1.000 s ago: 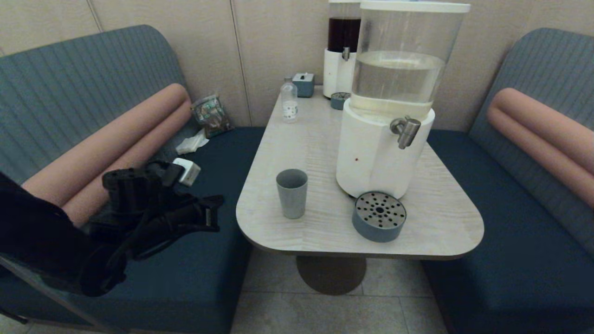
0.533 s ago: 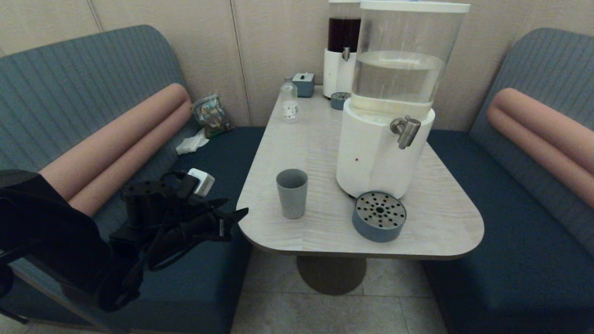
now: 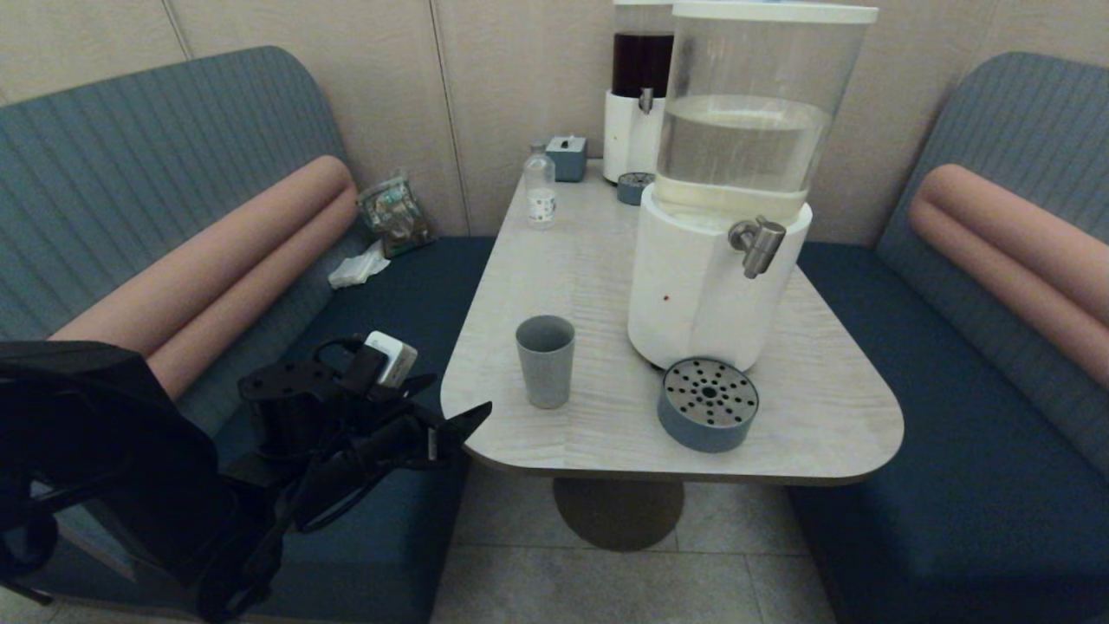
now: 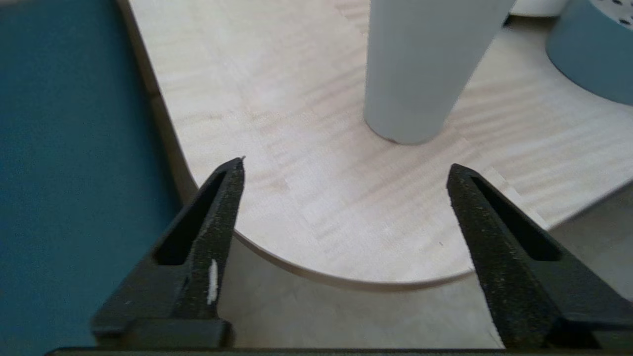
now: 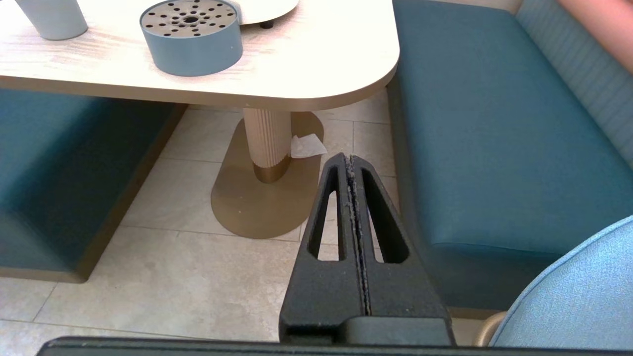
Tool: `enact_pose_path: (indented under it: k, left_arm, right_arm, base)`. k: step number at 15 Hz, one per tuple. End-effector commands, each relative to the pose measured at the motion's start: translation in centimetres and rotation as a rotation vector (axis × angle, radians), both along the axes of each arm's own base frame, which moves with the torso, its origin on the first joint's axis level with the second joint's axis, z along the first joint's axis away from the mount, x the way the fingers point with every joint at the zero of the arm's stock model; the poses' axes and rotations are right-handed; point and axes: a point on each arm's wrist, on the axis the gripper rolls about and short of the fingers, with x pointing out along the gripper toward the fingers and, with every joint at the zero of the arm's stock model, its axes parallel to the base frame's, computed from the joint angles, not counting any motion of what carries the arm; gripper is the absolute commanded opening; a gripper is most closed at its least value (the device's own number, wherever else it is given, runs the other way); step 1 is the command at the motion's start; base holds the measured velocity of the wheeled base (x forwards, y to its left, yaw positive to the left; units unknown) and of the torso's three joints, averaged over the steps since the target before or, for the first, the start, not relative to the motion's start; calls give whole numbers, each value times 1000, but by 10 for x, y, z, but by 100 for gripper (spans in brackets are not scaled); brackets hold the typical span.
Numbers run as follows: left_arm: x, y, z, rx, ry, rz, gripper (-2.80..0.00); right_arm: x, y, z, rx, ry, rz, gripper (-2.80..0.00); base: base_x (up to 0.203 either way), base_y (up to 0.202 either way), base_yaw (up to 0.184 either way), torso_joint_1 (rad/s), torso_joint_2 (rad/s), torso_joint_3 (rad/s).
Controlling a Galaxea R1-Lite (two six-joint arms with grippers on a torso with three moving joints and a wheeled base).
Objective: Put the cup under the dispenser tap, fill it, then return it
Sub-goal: Pick up the cup
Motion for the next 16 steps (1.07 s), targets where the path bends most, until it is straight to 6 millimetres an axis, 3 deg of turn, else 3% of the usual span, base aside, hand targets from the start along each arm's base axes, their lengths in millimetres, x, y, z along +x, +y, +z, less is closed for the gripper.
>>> enact_pose_path:
  k: [1, 10, 16]
  left_arm:
    - [1, -3, -9, 4, 11, -9, 0]
    - [-3, -23, -4, -28, -40, -71, 0]
    - [3, -27, -17, -21, -38, -72, 0]
  right_arm:
    - [0, 0, 0, -1, 1, 0, -280]
    - [0, 0, 0, -1, 1, 0, -280]
    - [0, 0, 0, 0, 1, 1, -280]
  base:
    - [0, 0, 0, 0, 0, 0]
    - [0, 0, 0, 0, 0, 0]
    - [0, 0, 0, 0, 0, 0]
